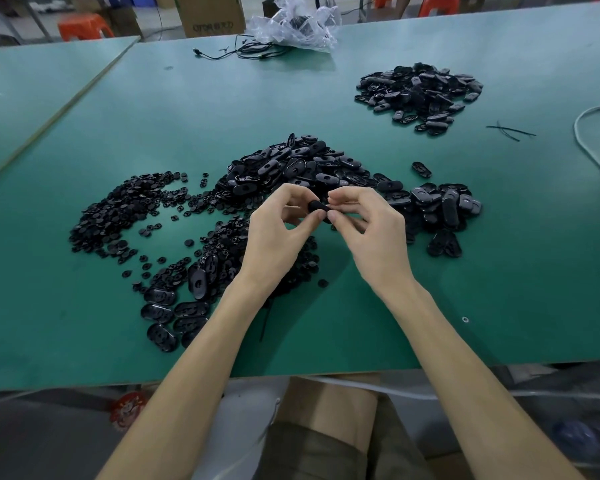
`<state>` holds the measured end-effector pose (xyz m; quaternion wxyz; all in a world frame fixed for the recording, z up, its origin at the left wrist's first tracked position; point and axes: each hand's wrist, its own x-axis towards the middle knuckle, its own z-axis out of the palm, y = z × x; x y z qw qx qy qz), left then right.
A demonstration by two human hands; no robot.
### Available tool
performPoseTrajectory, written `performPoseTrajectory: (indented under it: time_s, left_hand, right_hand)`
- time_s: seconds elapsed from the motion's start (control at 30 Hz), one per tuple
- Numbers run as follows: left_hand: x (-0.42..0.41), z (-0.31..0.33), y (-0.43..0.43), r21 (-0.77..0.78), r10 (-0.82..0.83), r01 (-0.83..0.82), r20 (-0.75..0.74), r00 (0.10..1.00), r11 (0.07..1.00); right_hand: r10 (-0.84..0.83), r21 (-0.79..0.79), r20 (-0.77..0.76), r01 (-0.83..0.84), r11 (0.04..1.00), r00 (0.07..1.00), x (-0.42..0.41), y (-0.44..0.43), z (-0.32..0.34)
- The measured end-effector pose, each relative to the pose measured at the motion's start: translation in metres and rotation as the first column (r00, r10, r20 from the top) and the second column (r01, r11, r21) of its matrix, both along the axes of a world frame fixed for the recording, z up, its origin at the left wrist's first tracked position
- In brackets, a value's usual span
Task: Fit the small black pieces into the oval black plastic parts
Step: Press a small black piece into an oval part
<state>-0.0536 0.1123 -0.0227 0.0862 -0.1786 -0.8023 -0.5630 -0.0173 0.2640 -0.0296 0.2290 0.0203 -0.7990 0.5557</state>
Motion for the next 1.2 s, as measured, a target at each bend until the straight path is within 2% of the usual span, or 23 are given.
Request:
performPoseTrajectory:
  time_s: [0.17,0.33,0.63,0.8,1.2]
  left_hand:
    - [0.0005,0.0005,0.0012,0.057,-0.02,0.02,-0.005,1.0,0.998]
    - [0.002,0.0022,0.0014,0.065,-0.019,0.019,-0.002,1.0,0.998]
    - [0.0015,0.0041,-0.0008,0.068,-0.047,0.047,-0.001,0.999,0.997]
    - [-0.0003,0.0022,-0.0016,0.053,-0.064,0.065,-0.02,0.998,0.996]
    - [-0.0006,0.0014,-0.0025,0.047,-0.087,0.088,-0.022,0.996,0.995]
  right_hand:
    - [-0.006,0.108,-0.045,0.011,0.994,0.999,-0.0014,0.0007,-0.0019]
    - [-0.024,0.163,-0.026,0.028,0.986,0.999,-0.0013,0.0014,-0.0024]
    - [-0.035,0.136,0.02,0.032,0.99,0.999,0.0005,0.0003,-0.0007]
    - [0.006,0.055,0.093,-0.012,0.998,0.996,-0.0014,0.0004,-0.0019]
    - [0.025,-0.014,0.091,-0.024,1.0,0.996,-0.003,0.0014,-0.0058]
